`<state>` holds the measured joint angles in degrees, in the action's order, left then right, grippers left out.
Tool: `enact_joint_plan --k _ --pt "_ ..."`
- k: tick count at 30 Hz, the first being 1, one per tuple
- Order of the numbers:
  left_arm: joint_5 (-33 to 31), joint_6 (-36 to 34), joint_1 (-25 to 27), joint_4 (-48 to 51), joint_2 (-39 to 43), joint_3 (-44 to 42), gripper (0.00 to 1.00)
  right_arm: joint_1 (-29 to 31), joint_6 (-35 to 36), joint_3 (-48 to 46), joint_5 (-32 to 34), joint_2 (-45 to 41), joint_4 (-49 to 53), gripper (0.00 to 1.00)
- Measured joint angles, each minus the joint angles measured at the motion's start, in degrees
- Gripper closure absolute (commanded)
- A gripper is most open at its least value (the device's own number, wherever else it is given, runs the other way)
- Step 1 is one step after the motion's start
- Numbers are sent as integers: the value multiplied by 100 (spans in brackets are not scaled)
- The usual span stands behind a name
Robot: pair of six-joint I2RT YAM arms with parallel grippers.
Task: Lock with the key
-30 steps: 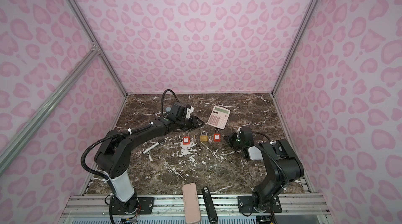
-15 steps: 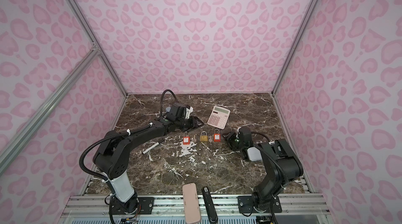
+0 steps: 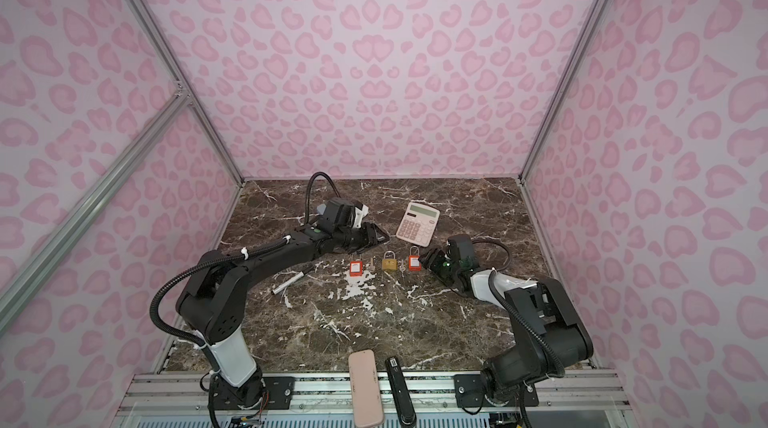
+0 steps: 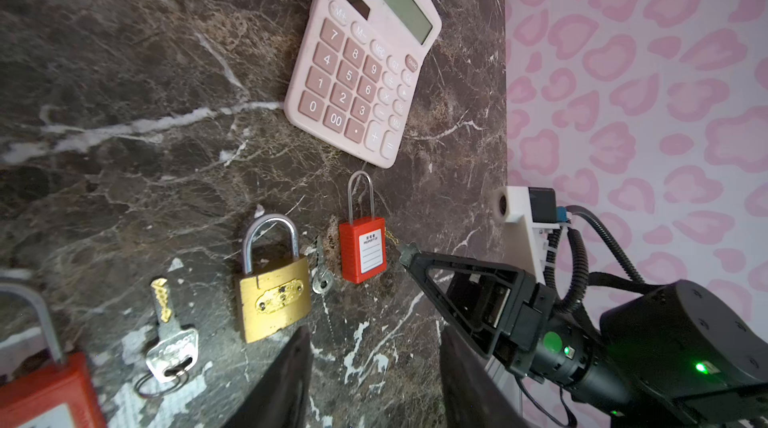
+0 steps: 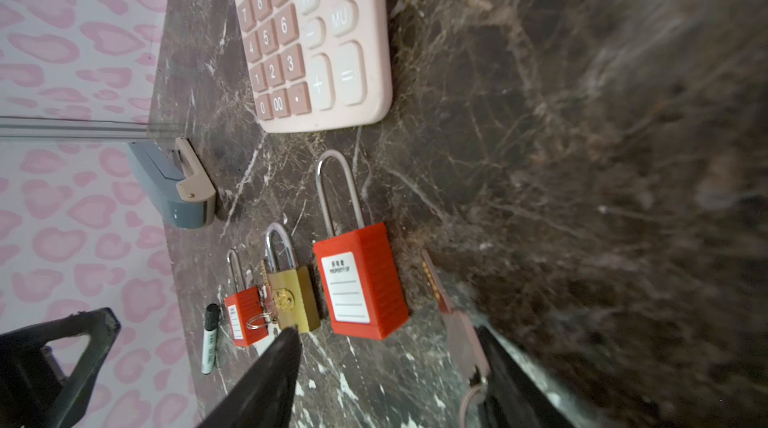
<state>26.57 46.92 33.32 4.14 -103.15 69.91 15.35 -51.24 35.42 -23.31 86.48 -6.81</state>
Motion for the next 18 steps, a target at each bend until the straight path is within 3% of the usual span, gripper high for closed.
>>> enact_joint_plan --k 8,18 --pt "0 0 0 0 50 -7 48 42 693 350 17 157 640 33" --pt "-2 -4 -4 0 66 -7 48 -15 780 221 -144 72 704 32"
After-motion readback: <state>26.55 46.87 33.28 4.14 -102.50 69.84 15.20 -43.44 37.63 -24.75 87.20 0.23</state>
